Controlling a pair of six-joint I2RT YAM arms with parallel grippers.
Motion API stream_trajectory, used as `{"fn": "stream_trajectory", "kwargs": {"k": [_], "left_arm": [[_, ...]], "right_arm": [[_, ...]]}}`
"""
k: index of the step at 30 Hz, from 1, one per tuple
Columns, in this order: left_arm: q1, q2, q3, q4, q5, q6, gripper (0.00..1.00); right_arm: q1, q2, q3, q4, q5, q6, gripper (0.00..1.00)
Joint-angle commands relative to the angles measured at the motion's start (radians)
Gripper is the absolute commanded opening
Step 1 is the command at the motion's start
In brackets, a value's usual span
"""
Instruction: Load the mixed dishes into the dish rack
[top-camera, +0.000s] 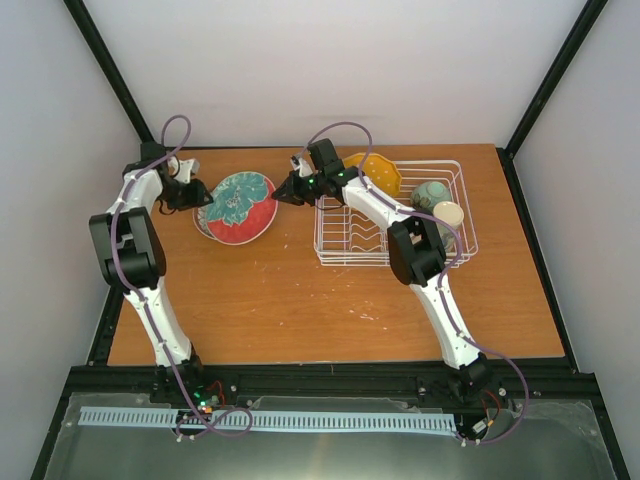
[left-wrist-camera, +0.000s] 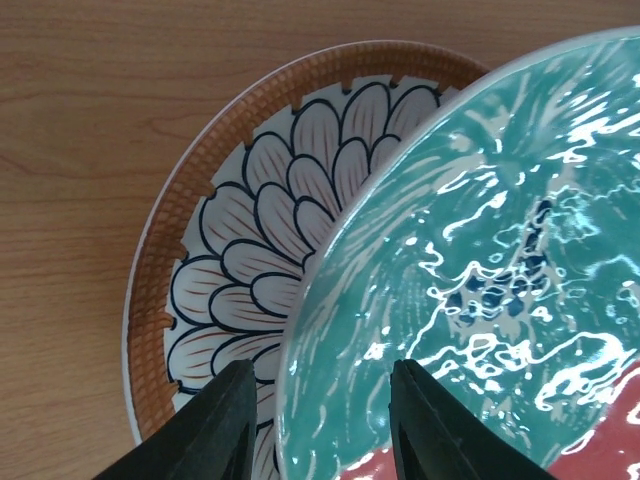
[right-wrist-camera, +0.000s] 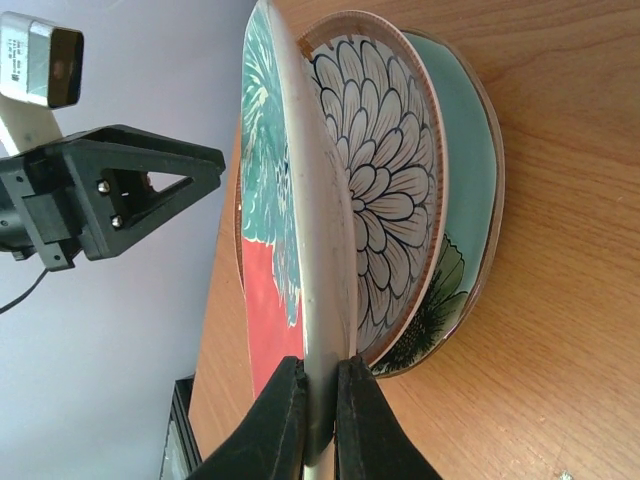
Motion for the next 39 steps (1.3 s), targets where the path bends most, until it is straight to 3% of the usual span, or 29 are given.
{"fn": "stream_trajectory", "kwargs": {"k": [1,17,24,32,35,37,39], "left_arm": [[0.012,0.022,0.014,0.007,-0.025,0.026,0.38],[0.014,0.091,0.011,0.033,0.158,0.045,0.37],[0.023,0.109,0.001,0.068,0.382,0.058,0.25],[0.023,0.139,-0.019,0.104,0.650,0.069,0.30],[0.023,0.123,-0.044,0.129,0.740,0.058,0.20],[0.023,0.090,-0.072,0.174,0.792,0.032,0.05],[0.023,0.061,-0.095,0.211,0.838,0.010,0.01]], "right_arm": [[-0.004,-0.083,0.026,0.135,-0.093,0.014,0.03],[-0.004,-0.068,0.052,0.121,-0.106,0.010,0.03],[-0.003,-0.052,0.066,0.112,-0.118,0.010,0.03],[-0.003,-0.049,0.067,0.109,-0.125,0.006,0.03],[-0.003,-0.044,0.068,0.116,-0.132,0.009,0.03],[-0.003,-0.038,0.068,0.127,-0.138,0.018,0.03],[-0.003,-0.036,0.069,0.131,-0.140,0.022,0.03]]}}
